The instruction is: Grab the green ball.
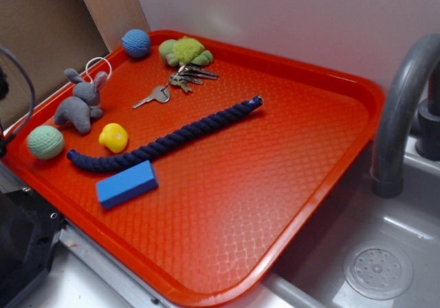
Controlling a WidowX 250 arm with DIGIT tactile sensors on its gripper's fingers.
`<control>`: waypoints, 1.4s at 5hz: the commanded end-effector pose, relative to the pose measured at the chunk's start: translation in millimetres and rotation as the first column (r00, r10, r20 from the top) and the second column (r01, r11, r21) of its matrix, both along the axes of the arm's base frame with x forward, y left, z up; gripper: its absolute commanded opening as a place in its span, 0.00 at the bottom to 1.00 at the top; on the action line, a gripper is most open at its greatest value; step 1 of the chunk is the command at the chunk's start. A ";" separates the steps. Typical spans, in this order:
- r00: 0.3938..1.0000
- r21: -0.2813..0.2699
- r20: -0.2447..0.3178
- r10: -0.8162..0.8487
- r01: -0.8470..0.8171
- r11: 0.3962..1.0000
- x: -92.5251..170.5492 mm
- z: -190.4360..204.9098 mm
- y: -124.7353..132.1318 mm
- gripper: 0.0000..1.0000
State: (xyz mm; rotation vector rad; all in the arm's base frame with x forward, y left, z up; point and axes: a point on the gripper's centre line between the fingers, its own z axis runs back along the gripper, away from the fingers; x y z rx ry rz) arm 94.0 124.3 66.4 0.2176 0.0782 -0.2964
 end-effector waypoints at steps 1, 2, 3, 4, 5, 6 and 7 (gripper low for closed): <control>0.999 -0.043 0.032 -0.010 0.011 0.999 20.3 38.3 -10.7 1.00; 0.999 -0.067 0.022 -0.026 0.027 0.997 24.6 22.8 -19.0 1.00; 0.999 -0.109 0.036 -0.024 0.028 0.994 31.1 17.7 -22.9 1.00; 1.000 -0.101 -0.015 -0.021 0.019 0.995 33.2 -2.0 -25.9 1.00; 0.999 -0.110 -0.038 -0.030 0.026 0.994 31.2 -13.3 -32.9 1.00; 0.999 -0.087 -0.048 -0.025 0.021 0.996 35.4 -27.8 -28.8 1.00; 0.998 -0.034 -0.069 -0.004 0.002 0.999 32.8 -44.9 -9.0 1.00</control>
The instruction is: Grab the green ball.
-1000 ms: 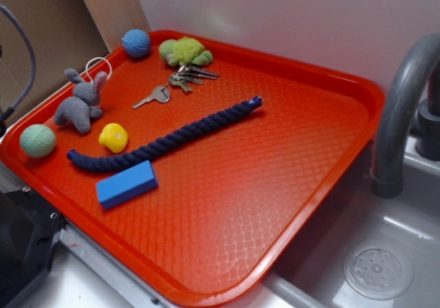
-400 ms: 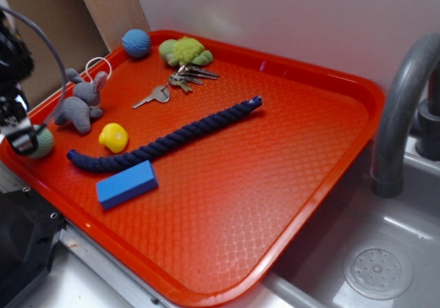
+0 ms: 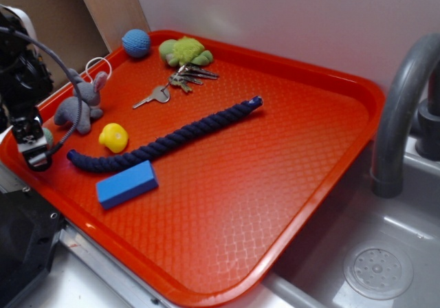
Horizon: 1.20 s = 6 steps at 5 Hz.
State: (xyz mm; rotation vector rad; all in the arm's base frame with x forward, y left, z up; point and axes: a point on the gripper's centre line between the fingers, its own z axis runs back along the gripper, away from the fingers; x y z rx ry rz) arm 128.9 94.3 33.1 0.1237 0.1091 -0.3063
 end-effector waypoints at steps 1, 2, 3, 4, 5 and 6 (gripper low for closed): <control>1.000 0.082 -0.003 0.001 0.000 0.997 -5.6 -8.3 32.1 1.00; 1.000 0.112 0.025 0.003 -0.006 0.994 -2.9 -5.0 43.6 1.00; 1.000 0.133 0.027 0.015 -0.018 0.991 0.8 -7.2 51.7 1.00; 1.000 0.157 0.029 -0.003 -0.001 0.988 -1.8 -5.7 48.5 0.00; 1.000 0.154 0.025 -0.007 0.003 0.988 -4.9 -2.8 46.2 0.00; 1.000 0.165 0.022 -0.002 -0.001 0.986 -4.6 2.9 45.8 0.00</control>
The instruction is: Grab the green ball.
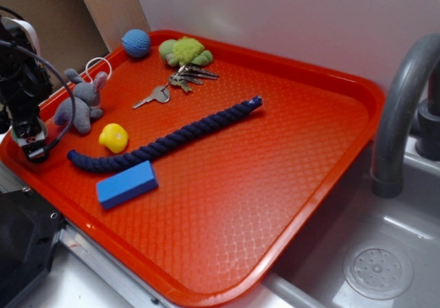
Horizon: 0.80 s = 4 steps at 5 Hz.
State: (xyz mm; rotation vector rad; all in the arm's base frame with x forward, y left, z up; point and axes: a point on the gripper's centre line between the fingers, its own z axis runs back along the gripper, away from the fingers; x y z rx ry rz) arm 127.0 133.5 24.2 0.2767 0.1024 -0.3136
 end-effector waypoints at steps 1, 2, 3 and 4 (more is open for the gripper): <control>0.999 -0.015 0.003 0.053 -0.053 0.998 2.9 29.3 -3.6 0.00; 0.989 -0.112 0.012 0.148 -0.146 0.983 19.7 72.4 -38.9 0.00; 0.974 -0.254 0.046 0.221 -0.203 0.946 46.4 126.9 -74.9 0.00; 0.931 -0.296 0.122 0.344 -0.297 0.908 70.0 173.8 -100.6 0.00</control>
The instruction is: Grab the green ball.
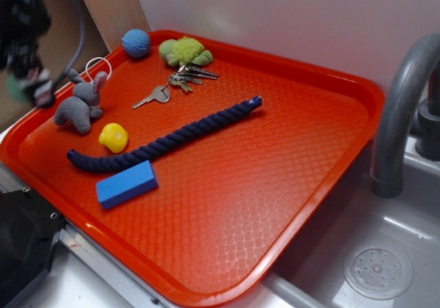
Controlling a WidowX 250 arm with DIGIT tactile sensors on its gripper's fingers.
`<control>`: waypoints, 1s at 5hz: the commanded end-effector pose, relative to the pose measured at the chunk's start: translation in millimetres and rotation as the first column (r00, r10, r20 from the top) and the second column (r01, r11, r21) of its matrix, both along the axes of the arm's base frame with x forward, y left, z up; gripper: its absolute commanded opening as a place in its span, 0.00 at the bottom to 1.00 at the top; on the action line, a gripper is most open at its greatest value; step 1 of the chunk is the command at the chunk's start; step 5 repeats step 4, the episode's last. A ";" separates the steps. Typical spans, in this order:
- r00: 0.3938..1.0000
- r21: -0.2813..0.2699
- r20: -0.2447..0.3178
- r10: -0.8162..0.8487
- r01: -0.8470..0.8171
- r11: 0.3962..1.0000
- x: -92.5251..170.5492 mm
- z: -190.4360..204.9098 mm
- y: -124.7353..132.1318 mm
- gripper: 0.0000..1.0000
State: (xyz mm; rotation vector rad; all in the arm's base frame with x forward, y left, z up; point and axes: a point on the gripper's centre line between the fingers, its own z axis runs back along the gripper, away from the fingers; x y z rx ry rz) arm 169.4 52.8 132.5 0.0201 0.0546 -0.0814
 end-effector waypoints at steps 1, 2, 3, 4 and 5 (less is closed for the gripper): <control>0.945 -0.032 0.168 0.281 -0.280 0.960 49.5 74.0 -29.4 0.00; 0.905 0.005 0.259 0.337 -0.350 0.937 64.9 69.4 -38.5 0.00; 0.885 -0.014 0.282 0.370 -0.382 0.924 65.0 67.5 -36.4 0.00; 0.874 -0.024 0.296 0.385 -0.396 0.918 61.1 69.9 -35.2 0.00; 0.874 -0.024 0.296 0.385 -0.396 0.918 61.1 69.9 -35.2 0.00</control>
